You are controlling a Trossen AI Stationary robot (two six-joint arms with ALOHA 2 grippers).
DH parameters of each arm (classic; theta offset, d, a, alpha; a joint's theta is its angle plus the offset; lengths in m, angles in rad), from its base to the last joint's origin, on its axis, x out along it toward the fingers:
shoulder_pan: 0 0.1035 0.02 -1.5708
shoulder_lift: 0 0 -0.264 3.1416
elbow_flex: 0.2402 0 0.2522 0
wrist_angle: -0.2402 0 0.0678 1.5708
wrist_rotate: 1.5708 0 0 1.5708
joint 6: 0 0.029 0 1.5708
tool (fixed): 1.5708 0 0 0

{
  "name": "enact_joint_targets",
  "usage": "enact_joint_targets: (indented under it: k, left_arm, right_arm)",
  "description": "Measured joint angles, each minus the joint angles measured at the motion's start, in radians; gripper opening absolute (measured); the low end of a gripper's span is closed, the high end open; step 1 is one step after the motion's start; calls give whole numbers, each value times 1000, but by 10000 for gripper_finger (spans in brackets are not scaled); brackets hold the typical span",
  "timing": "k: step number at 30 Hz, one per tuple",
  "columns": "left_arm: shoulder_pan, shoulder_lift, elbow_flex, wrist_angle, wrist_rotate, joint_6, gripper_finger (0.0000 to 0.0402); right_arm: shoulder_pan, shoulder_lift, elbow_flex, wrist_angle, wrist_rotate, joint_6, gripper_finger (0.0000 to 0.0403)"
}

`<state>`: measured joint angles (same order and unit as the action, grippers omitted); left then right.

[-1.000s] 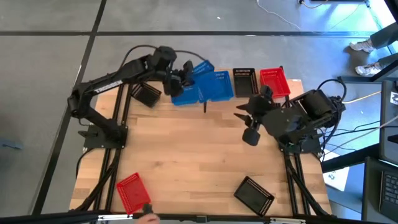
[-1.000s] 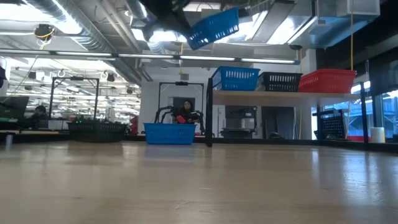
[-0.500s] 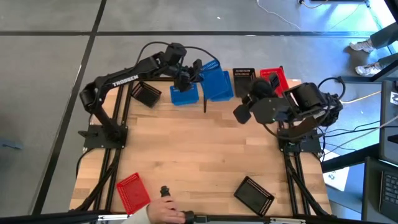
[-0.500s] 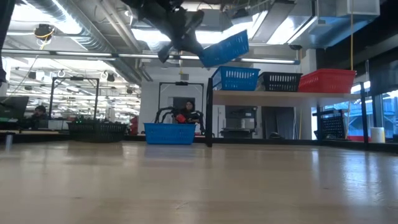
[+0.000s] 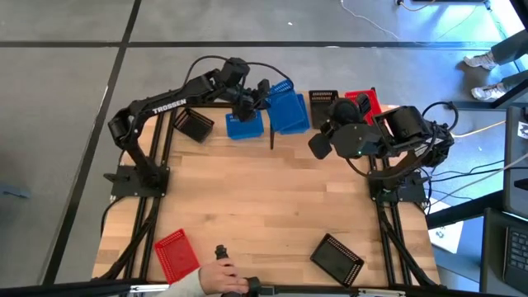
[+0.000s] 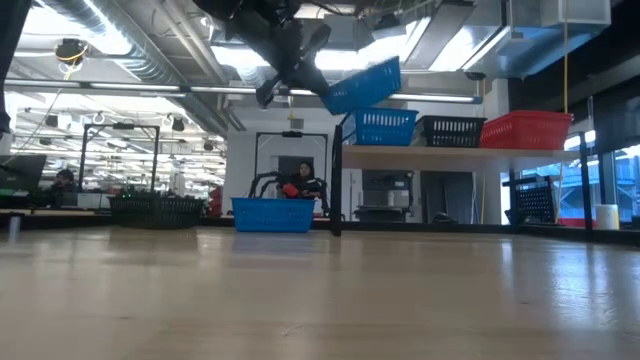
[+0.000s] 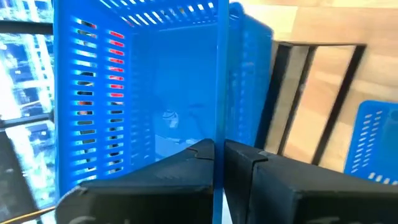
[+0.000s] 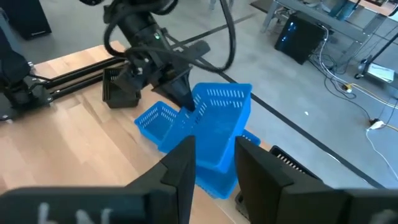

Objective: Stack baskets on shelf by color
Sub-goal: Stack the bottom blue bin on the blue bin on the shelf

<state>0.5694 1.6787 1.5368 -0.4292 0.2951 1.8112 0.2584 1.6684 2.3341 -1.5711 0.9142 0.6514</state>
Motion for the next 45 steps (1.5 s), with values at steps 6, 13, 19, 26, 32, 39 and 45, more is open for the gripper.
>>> enact_joint_targets:
  k: [6, 13, 19, 26, 32, 39, 45]
  left_arm:
    - [0, 31, 0, 0, -55, 2, 2]
    - [-4, 34, 0, 25, -78, 6, 15]
    - [-7, 34, 0, 43, -93, 0, 17]
    - [-24, 34, 0, 43, -137, -15, 18]
    - [-29, 34, 0, 50, -183, -28, 18]
    - [-30, 34, 0, 51, -182, -28, 18]
    - [-42, 34, 0, 51, -183, -30, 24]
  right_arm:
    - [0, 0, 0, 0, 0, 0, 110]
    - [0, 0, 0, 0, -1, 2, 110]
    - [0, 0, 0, 0, -2, 2, 110]
    - [0, 0, 0, 0, -2, 3, 110]
    - [0, 0, 0, 0, -2, 3, 110]
    - [0, 0, 0, 0, -2, 3, 110]
    - [0, 0, 0, 0, -2, 3, 110]
